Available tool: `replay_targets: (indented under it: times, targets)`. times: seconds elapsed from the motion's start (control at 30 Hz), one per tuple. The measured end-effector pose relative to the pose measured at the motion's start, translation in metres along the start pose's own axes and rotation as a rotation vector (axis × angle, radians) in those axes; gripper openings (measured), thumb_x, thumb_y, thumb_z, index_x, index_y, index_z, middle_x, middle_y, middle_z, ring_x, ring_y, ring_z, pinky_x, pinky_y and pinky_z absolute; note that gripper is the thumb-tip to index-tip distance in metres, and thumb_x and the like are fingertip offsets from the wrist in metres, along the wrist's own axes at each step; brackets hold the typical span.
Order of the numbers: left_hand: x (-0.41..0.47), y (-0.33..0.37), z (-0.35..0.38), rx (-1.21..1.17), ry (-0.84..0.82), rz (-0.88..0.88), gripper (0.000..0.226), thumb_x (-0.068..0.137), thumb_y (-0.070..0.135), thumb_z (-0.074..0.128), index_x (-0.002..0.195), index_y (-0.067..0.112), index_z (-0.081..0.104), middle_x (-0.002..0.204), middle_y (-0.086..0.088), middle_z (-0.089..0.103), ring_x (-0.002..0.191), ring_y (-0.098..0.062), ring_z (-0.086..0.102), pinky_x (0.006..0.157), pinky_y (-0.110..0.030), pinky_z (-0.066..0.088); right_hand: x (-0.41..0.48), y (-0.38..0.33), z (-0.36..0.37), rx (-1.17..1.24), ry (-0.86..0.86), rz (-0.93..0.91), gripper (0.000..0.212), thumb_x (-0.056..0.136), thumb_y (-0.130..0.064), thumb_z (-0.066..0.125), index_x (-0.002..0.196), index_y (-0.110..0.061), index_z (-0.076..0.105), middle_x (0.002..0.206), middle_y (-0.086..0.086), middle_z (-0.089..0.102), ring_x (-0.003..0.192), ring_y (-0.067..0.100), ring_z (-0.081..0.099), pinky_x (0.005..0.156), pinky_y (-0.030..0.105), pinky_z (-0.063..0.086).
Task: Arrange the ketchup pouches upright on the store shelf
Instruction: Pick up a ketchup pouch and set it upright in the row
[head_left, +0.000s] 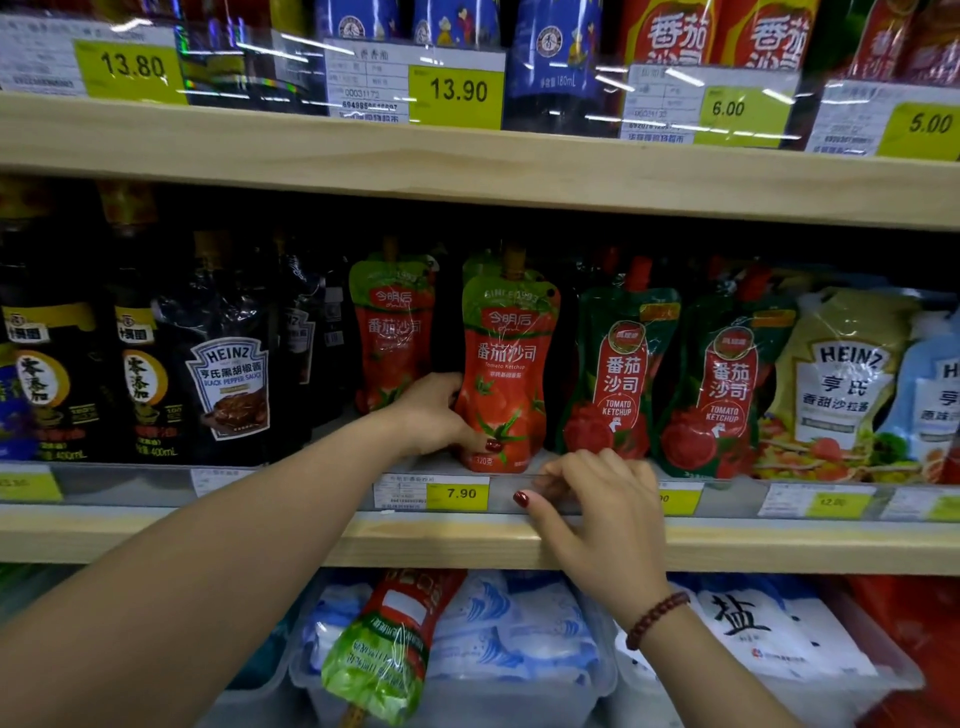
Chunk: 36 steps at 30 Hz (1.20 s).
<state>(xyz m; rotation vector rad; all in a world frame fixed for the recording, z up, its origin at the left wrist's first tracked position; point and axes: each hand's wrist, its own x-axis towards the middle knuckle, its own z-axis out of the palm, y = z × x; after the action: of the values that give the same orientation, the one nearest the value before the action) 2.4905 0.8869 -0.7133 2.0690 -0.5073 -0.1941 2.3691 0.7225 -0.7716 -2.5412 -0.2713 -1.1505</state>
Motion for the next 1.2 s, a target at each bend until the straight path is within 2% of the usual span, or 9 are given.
replay_targets:
  times: [0.2,0.37,0.47,0.63,0.77,0.87,1.03,1.1,1.2]
  targets:
    - [0.007,-0.002,0.000,0.021,-0.019,-0.013,0.067,0.064,0.003,0.079,0.124,0.014,0.051,0.125,-0.007,0.061,0.112,-0.021,0.057,0.102,-0.041,0.044,-0.001,0.002,0.001,0.001,0.013,-0.011,0.017,0.081,-0.048,0.055,0.080,-0.032,0.053,0.072,-0.017,0.058,0.070,0.007,0.049,0.068,0.028,0.031]
    - [0.002,-0.002,0.003,-0.012,-0.014,-0.018,0.068,0.066,0.001,0.077,0.126,0.016,0.049,0.126,-0.006,0.059,0.106,-0.016,0.055,0.094,-0.031,0.043,-0.001,0.002,0.001,-0.006,0.002,-0.006,0.018,0.081,-0.048,0.055,0.081,-0.030,0.055,0.074,-0.016,0.060,0.071,0.009,0.050,0.069,0.029,0.031]
    - [-0.002,0.003,0.002,0.000,-0.011,-0.028,0.066,0.066,0.000,0.077,0.125,0.013,0.050,0.125,-0.008,0.060,0.111,-0.021,0.057,0.099,-0.036,0.045,-0.001,0.001,0.000,-0.003,-0.001,-0.003,0.017,0.081,-0.047,0.057,0.081,-0.030,0.055,0.074,-0.016,0.060,0.071,0.009,0.050,0.068,0.030,0.033]
    - [-0.016,0.010,-0.004,0.029,-0.014,-0.063,0.064,0.065,0.005,0.080,0.123,0.007,0.053,0.113,-0.006,0.062,0.101,-0.020,0.060,0.089,-0.031,0.049,-0.001,0.000,-0.003,-0.004,-0.033,0.006,0.015,0.080,-0.045,0.061,0.081,-0.031,0.055,0.074,-0.016,0.060,0.072,0.009,0.050,0.069,0.028,0.030]
    - [-0.039,0.016,-0.016,0.054,0.050,-0.093,0.055,0.072,0.013,0.077,0.120,0.006,0.053,0.108,-0.010,0.061,0.101,-0.024,0.061,0.092,-0.038,0.051,0.000,0.000,-0.007,0.001,-0.030,-0.013,0.015,0.080,-0.041,0.064,0.081,-0.027,0.058,0.075,-0.013,0.062,0.073,0.014,0.053,0.069,0.031,0.030]
    - [-0.065,0.018,-0.026,0.041,0.122,-0.027,0.041,0.076,0.013,0.073,0.113,0.009,0.057,0.103,-0.008,0.063,0.092,-0.017,0.062,0.084,-0.030,0.051,0.001,-0.002,-0.010,0.016,-0.027,-0.015,0.015,0.079,-0.039,0.067,0.080,-0.025,0.061,0.075,-0.010,0.063,0.074,0.016,0.054,0.069,0.031,0.029]
    - [-0.112,0.002,-0.029,0.201,0.233,0.125,0.025,0.074,0.013,0.075,0.097,0.011,0.067,0.093,-0.005,0.068,0.087,-0.011,0.065,0.075,-0.014,0.052,0.003,-0.007,-0.012,0.043,-0.050,0.025,0.015,0.077,-0.036,0.069,0.082,-0.022,0.065,0.079,-0.005,0.065,0.079,0.020,0.056,0.071,0.031,0.028]
    - [-0.122,-0.008,-0.028,0.263,0.289,0.162,0.020,0.073,0.015,0.075,0.092,0.012,0.069,0.090,-0.003,0.069,0.085,-0.011,0.065,0.075,-0.014,0.051,0.000,-0.010,-0.012,0.018,-0.038,-0.028,0.020,0.078,-0.034,0.068,0.092,-0.020,0.065,0.093,-0.002,0.065,0.089,0.022,0.055,0.074,0.030,0.027]
    - [-0.124,-0.019,-0.027,0.274,0.370,0.165,0.016,0.073,0.017,0.076,0.087,0.012,0.071,0.089,-0.001,0.070,0.085,-0.011,0.064,0.080,-0.018,0.048,-0.016,-0.027,-0.006,-0.016,0.001,-0.296,0.026,0.082,-0.030,0.064,0.104,-0.016,0.062,0.106,0.003,0.064,0.099,0.023,0.053,0.081,0.033,0.033]
